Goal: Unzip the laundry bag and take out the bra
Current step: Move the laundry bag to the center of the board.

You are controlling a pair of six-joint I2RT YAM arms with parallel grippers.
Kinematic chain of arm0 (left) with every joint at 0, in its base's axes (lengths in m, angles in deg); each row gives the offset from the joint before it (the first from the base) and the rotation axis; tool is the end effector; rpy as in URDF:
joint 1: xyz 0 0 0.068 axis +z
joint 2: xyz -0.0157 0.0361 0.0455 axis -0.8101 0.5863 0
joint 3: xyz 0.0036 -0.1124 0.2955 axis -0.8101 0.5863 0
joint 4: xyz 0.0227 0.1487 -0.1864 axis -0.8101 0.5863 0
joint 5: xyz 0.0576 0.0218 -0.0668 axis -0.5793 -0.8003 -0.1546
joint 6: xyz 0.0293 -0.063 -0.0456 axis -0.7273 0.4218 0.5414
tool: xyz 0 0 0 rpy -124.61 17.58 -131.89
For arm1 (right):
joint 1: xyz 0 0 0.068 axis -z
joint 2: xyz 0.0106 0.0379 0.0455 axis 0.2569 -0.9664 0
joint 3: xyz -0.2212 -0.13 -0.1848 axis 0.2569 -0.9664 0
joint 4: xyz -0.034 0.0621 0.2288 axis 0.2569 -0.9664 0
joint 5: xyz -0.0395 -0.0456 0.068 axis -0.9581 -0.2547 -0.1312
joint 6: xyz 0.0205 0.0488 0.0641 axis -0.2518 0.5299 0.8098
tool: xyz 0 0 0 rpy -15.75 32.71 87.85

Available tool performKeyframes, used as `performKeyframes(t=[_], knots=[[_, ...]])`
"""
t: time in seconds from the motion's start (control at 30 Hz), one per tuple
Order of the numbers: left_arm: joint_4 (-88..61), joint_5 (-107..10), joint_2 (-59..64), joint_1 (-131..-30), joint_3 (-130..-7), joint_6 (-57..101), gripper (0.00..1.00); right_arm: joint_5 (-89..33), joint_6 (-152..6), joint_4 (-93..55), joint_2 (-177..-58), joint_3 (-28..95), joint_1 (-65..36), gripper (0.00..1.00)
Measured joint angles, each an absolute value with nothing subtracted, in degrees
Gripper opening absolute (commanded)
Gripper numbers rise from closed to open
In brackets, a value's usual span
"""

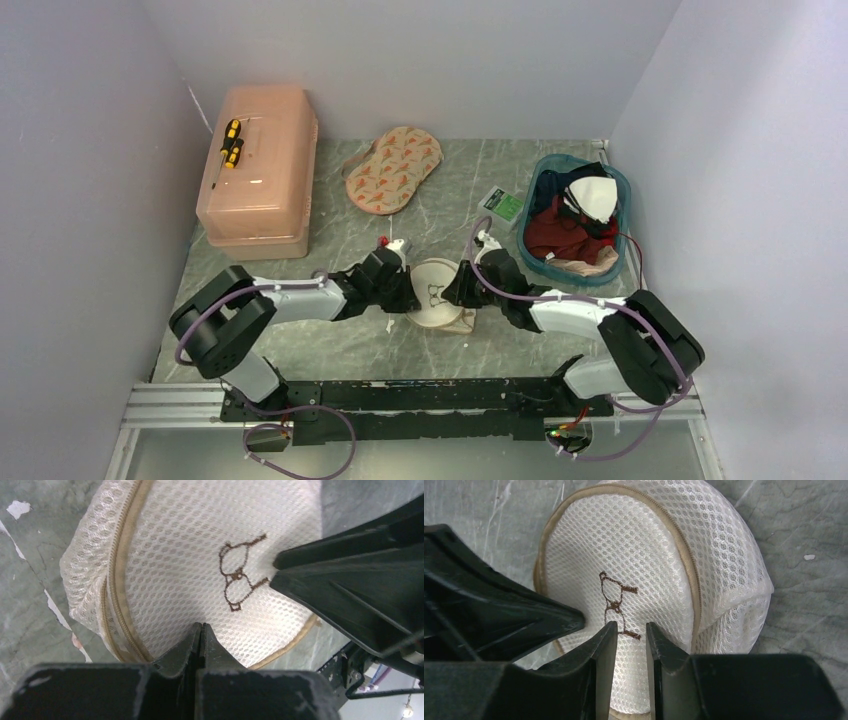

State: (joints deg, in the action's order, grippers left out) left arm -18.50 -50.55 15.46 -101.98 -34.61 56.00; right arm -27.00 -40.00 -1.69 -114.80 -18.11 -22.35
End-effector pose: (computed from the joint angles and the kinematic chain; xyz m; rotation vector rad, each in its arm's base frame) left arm 0.1999 -0.2327 0.1893 0.1102 2.5163 -0.8821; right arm 0.1939 0.1603 0.1842 -0.0274 2.3629 0.8666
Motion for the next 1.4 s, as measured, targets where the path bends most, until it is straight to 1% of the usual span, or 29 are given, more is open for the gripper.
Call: performKeyframes(t=[0.17,0.3,0.4,0.47,0.57,0.63,0.67,0.7,0.77,0.8,0.83,0.87,1.03,1.13,1.27,1.4], knots=[[-22.8,-51.4,19.4,-102.0,-34.6,56.2,0.03,-27.8,-40.2,-2.0,-113.9,-18.1,-22.3,0.37],[-26.1,-51.5,20.7,-102.0,-34.4,56.4,0.03,-28.0,-40.6,-2.5,-113.2,-18.6,-22.3,0.43],[-26.3,-51.9,20.4,-102.1,-34.2,56.3,0.04,-28.4,-41.0,-4.0,-110.8,-18.6,-22.3,0.54],[-24.9,-52.7,19.4,-102.2,-34.2,56.0,0.09,-29.0,-41.4,-5.6,-107.9,-18.6,-22.3,0.6],[-20.8,-54.0,15.7,-102.3,-34.2,55.1,0.24,-29.7,-42.1,-8.3,-103.7,-17.9,-22.3,0.65],[-17.5,-54.7,12.0,-102.3,-34.2,54.7,0.37,-30.6,-42.7,-9.9,-101.2,-17.1,-22.3,0.67],[-16.1,-55.1,10.0,-102.3,-34.2,54.7,0.46,-31.0,-43.0,-10.6,-100.1,-16.6,-22.3,0.69],[-15.0,-55.3,8.2,-102.3,-34.2,54.5,0.59,-31.5,-43.3,-11.3,-99.2,-16.2,-22.2,0.7],[-12.3,-55.6,4.0,-102.3,-34.2,55.0,0.76,-31.8,-43.8,-12.0,-98.2,-16.0,-21.3,0.71],[-11.0,-55.7,2.2,-102.3,-34.2,55.0,0.84,-31.8,-43.8,-12.4,-98.0,-16.0,-20.6,0.71],[-9.8,-56.1,0.6,-102.3,-34.2,55.2,0.9,-31.7,-43.8,-12.5,-98.1,-16.0,-19.9,0.71],[-8.6,-56.7,-0.8,-102.3,-34.2,55.4,0.93,-31.5,-43.8,-12.6,-98.1,-16.2,-18.7,0.71],[-5.3,-56.9,-0.7,-101.0,-34.2,56.2,0.93,-30.6,-43.5,-12.6,-98.2,-17.9,-16.8,0.72],[-5.0,-54.2,3.0,-98.5,-34.2,56.6,0.9,-29.9,-43.4,-12.6,-97.9,-18.6,-16.8,0.72],[-5.5,-51.1,7.5,-95.9,-34.2,57.5,0.82,-29.5,-43.2,-12.6,-96.2,-19.3,-16.8,0.71],[-7.3,-48.5,10.5,-94.7,-34.4,58.5,0.69,-29.2,-42.8,-12.6,-93.8,-20.2,-16.8,0.71]])
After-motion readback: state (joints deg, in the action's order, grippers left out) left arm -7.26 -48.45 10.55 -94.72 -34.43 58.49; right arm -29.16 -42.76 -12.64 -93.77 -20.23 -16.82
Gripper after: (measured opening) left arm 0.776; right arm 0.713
